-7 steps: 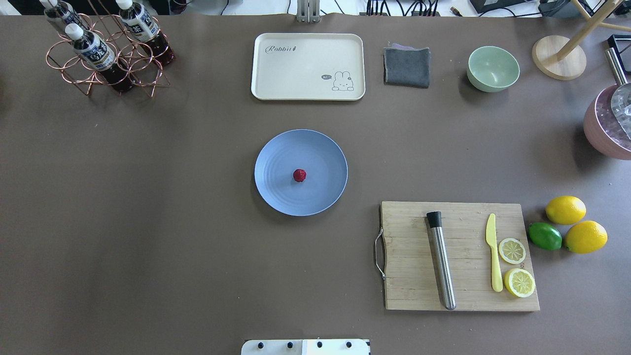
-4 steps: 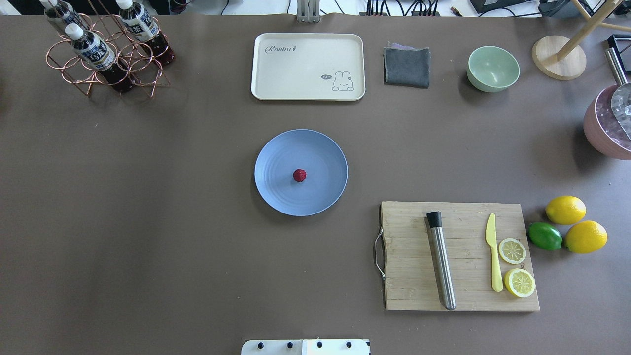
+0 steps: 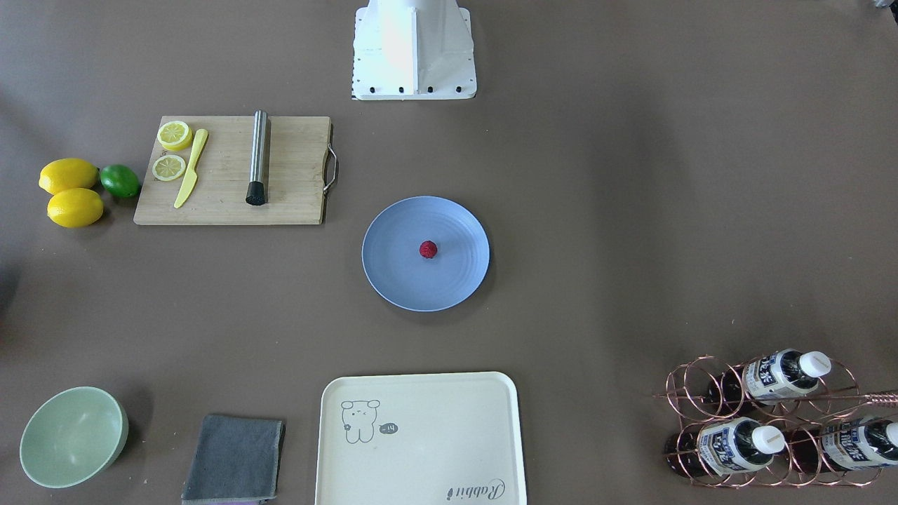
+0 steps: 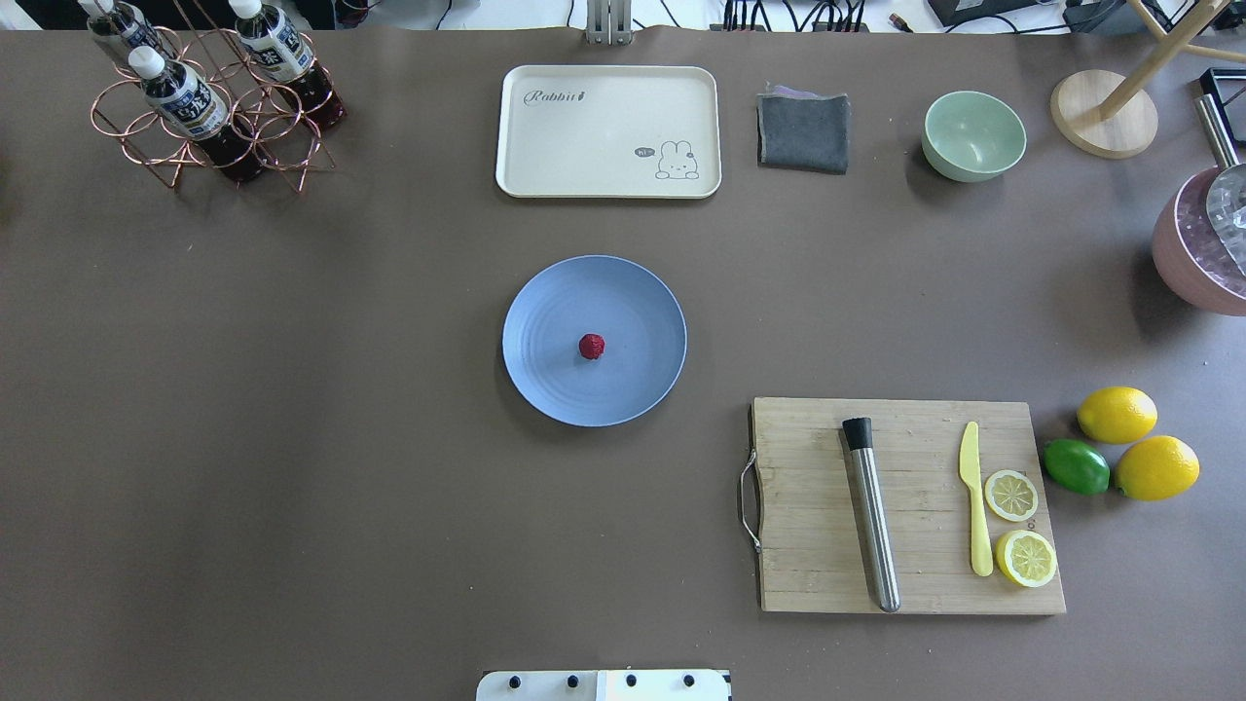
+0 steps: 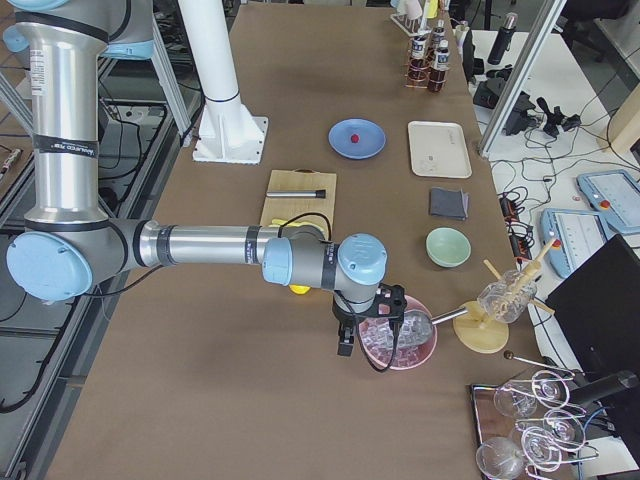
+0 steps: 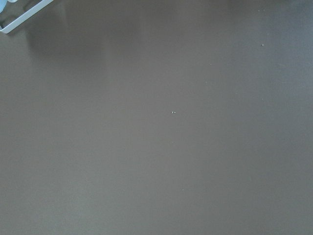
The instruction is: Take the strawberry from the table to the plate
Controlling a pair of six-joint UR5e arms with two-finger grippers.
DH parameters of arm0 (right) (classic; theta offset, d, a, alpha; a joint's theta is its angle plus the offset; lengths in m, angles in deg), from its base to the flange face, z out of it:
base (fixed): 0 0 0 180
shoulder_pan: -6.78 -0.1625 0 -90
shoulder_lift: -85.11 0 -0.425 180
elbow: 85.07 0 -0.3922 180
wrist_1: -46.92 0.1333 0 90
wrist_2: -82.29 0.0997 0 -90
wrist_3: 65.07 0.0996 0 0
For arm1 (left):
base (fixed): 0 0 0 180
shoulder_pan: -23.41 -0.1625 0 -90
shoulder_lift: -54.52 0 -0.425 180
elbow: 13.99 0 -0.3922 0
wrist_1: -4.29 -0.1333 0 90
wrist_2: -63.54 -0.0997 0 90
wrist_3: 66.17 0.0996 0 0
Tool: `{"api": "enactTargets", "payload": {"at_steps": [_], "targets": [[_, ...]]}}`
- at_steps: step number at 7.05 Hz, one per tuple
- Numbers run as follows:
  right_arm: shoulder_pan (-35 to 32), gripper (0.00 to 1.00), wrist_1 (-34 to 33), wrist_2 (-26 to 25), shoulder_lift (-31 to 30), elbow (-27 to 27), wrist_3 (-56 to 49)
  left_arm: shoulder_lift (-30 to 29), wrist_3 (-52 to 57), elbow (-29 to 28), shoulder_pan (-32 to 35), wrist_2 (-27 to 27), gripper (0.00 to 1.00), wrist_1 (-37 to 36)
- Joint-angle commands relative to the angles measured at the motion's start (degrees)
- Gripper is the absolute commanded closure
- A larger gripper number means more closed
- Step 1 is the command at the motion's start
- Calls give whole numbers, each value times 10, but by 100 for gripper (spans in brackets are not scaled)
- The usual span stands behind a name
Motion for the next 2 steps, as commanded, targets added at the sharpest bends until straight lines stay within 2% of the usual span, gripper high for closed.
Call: {"api": "enactTargets", "payload": {"at_steps": [1, 2], "targets": [[0, 0, 0, 0, 0, 0, -1, 0, 0, 0, 0, 0, 2, -1], [0, 0, 0, 0, 0, 0, -1, 0, 0, 0, 0, 0, 2, -1]]}}
